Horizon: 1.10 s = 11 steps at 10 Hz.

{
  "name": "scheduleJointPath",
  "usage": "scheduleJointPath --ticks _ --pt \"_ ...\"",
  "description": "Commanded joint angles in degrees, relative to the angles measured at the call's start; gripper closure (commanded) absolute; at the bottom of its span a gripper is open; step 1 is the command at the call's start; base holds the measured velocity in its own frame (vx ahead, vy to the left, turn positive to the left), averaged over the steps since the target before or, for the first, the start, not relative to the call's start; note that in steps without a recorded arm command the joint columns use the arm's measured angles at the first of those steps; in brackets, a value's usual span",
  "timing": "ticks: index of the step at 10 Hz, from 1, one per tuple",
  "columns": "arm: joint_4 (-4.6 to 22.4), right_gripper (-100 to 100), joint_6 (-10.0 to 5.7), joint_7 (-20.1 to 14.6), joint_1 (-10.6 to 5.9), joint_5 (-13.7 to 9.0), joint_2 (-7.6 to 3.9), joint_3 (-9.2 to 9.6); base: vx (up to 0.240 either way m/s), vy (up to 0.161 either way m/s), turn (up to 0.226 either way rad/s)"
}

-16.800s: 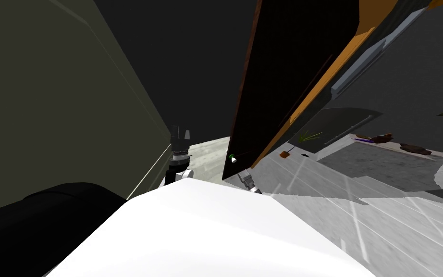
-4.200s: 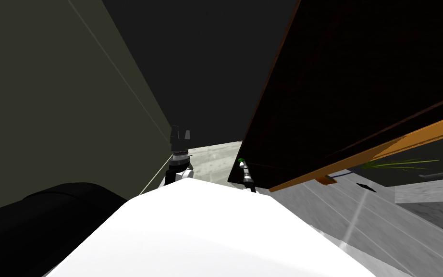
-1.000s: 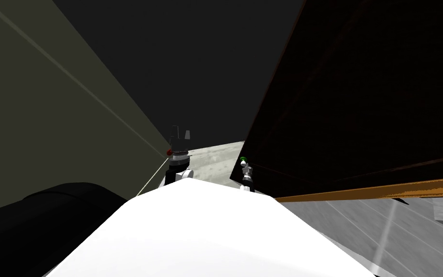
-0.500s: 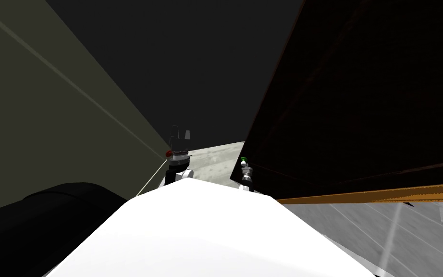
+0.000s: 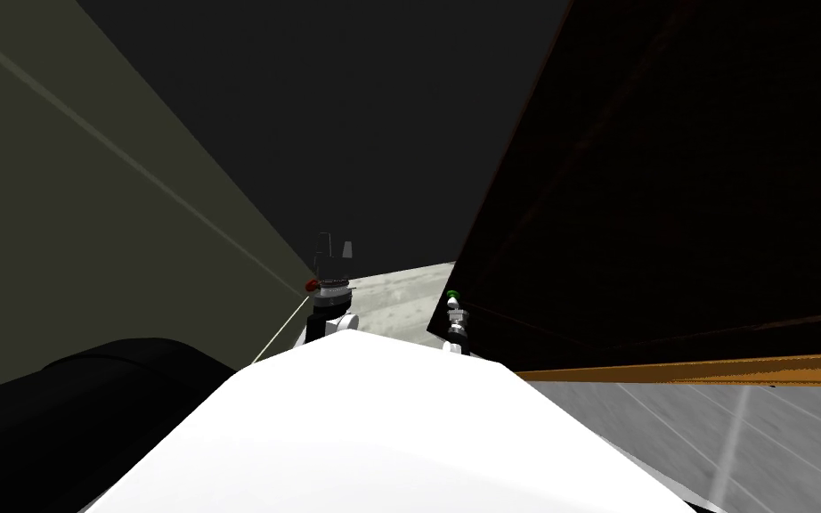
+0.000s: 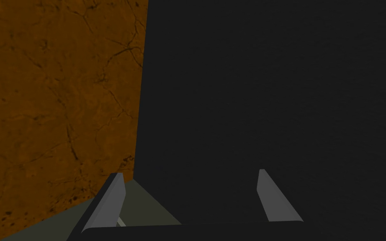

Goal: Push the door open

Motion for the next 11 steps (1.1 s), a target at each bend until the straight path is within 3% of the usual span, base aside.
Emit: scheduleJointPath --ticks 1,2,7,11 --pt "-2.9 100 0.18 -0.4 0.71 -0.4 0.03 0.06 0.026 0.004 0.02" --pt "-1.7 -100 -0.22 -2.6 1.24 -1.9 0.24 0.95 -0.015 -0.035 0.019" --pt "-4.0 -100 -1.91 -8.7 2.51 -6.5 1.37 3.81 -0.093 -0.026 0.059" --pt "-6.3 -100 -3.56 -14.8 3.75 -11.0 3.03 6.62 -0.097 -0.022 0.07"
